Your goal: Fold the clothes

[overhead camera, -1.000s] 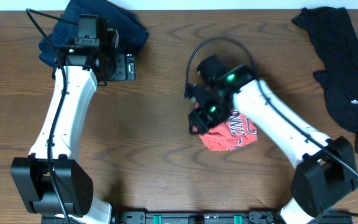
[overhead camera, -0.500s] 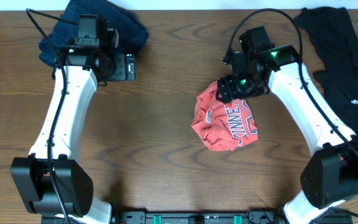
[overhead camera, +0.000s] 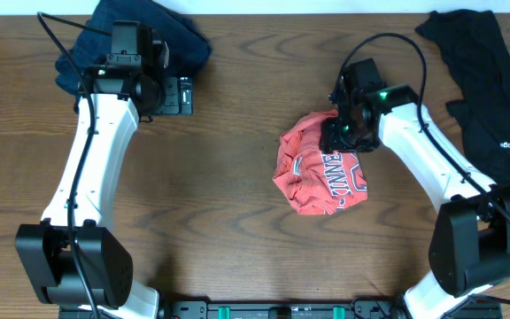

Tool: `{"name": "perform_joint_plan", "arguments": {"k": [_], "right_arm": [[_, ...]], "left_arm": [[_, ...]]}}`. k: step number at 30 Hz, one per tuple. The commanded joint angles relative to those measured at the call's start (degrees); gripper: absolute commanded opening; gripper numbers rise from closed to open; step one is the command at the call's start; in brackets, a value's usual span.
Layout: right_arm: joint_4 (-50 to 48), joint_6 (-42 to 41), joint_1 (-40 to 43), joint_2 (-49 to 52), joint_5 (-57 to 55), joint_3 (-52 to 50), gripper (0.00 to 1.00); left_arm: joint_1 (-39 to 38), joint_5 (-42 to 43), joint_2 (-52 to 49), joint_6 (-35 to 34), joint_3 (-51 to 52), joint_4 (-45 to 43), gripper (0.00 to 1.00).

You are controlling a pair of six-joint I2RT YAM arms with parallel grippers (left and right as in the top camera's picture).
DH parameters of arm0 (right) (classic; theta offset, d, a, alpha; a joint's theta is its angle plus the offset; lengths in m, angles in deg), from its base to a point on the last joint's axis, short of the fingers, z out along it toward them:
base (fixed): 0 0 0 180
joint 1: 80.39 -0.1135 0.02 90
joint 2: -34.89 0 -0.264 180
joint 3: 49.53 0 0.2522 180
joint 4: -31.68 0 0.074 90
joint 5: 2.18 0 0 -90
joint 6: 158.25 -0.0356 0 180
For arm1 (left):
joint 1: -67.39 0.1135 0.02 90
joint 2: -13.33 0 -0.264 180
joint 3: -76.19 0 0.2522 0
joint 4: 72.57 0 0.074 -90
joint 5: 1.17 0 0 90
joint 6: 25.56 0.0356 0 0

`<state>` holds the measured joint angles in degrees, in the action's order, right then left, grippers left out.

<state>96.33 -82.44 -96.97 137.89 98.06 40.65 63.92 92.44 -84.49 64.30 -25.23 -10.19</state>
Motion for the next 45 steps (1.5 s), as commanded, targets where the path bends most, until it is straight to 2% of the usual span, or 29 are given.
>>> {"name": "perform_joint_plan", "arguments": {"k": [1, 4, 7, 8, 19, 29, 30, 31, 32, 34, 38, 40, 45], "right_arm": [[-2.2, -4.1, 0.4, -0.9, -0.8, -1.8, 0.30], [-4.3, -5.0, 0.4, -0.9, -0.8, -2.8, 0.21], [-6.5, -5.5, 0.4, -0.9, -0.5, -3.1, 0.02], [-7.5, -5.5, 0.4, -0.9, 0.0, -3.1, 0.01], [-16.0, -6.3, -2.0, -1.1, 10.5, 2.9, 0.01], [-21.0, -8.0, -13.4, 0.6, 9.7, 2.8, 0.01], [-21.0, -8.0, -14.5, 0.6, 9.7, 2.8, 0.03], [-20.9, -7.7, -15.3, 0.6, 9.7, 2.8, 0.10], [-20.6, -6.7, -16.0, 0.6, 9.7, 2.9, 0.21], [-18.5, -5.6, -16.5, -0.1, 9.7, 3.5, 0.50], [-10.2, -2.6, -15.1, -2.2, 9.3, 6.5, 0.74], [-3.6, -0.4, -14.0, -3.1, 7.7, 8.9, 0.79], [10.4, 7.6, -13.2, -3.7, 6.2, 10.7, 0.80]], "left_arm": [[0.2, -0.7, -0.3, 0.3, 0.2, 0.0, 0.98], [0.2, -0.7, -0.3, 0.3, 0.2, 0.0, 0.98], [0.4, -0.8, -0.3, 0.4, 0.2, -0.1, 0.98], [0.5, -1.0, -0.3, 0.3, 0.2, -0.2, 0.98], [2.2, -1.6, -0.2, 0.3, 0.2, -1.2, 0.98], [4.4, -1.8, -0.2, 0.3, 0.2, -1.4, 0.98], [4.7, -1.7, -0.2, 0.3, 0.2, -1.4, 0.98], [5.0, -1.7, -0.2, 0.3, 0.2, -1.4, 0.98], [5.4, -1.7, -0.2, 0.3, 0.2, -1.4, 0.98], [6.0, -1.7, -0.2, 0.1, 0.2, -1.4, 0.98], [6.3, -1.7, -0.2, 0.1, 0.2, -1.4, 0.98], [6.3, -1.7, -0.2, 0.1, 0.2, -1.4, 0.98], [6.3, -1.7, -0.2, 0.1, 0.2, -1.8, 0.98]]}}
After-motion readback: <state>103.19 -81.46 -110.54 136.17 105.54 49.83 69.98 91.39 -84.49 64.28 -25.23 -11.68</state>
